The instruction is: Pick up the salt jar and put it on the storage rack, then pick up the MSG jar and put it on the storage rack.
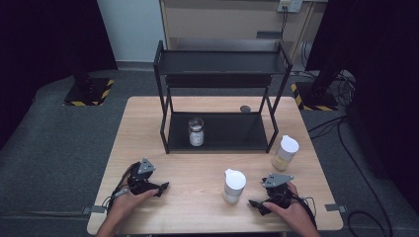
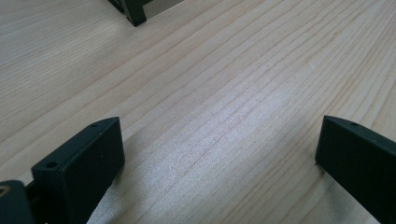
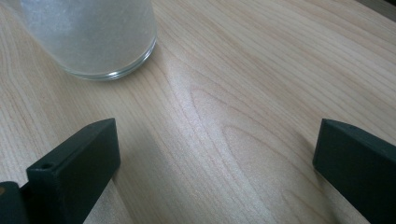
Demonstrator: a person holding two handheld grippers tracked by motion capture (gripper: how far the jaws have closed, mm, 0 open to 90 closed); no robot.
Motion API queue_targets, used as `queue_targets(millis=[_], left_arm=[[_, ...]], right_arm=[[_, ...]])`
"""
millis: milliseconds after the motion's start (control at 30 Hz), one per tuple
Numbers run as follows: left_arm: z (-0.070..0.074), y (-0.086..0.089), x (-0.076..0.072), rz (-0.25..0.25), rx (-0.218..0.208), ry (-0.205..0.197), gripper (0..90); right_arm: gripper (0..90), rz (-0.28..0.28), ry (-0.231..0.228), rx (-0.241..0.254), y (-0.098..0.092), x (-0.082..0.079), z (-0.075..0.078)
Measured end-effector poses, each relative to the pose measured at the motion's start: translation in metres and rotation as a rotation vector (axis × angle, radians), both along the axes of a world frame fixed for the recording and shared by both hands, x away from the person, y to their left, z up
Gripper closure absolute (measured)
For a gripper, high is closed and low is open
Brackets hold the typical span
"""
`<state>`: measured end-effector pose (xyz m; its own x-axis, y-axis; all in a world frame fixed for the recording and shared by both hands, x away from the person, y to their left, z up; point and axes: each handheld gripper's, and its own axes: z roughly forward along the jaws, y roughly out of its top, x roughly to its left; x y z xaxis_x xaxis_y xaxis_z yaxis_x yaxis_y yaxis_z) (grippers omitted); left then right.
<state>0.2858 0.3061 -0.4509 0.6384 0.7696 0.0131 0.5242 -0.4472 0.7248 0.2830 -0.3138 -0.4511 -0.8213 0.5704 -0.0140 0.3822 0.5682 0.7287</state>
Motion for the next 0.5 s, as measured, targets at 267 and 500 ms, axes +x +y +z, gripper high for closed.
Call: queue_targets(millis=[267, 500], left_arm=[[0.0, 0.0, 0.0, 0.0, 0.0, 0.0, 0.0], [0.0001, -0.0006, 0.0003, 0.002, 0.001, 0.0, 0.0]], right_arm=[[1.1, 0.0, 0.0, 0.0, 0.0001, 0.0, 0.0], [1.2, 0.002, 0.006, 0.008, -0.0016, 0.0013, 0.0]])
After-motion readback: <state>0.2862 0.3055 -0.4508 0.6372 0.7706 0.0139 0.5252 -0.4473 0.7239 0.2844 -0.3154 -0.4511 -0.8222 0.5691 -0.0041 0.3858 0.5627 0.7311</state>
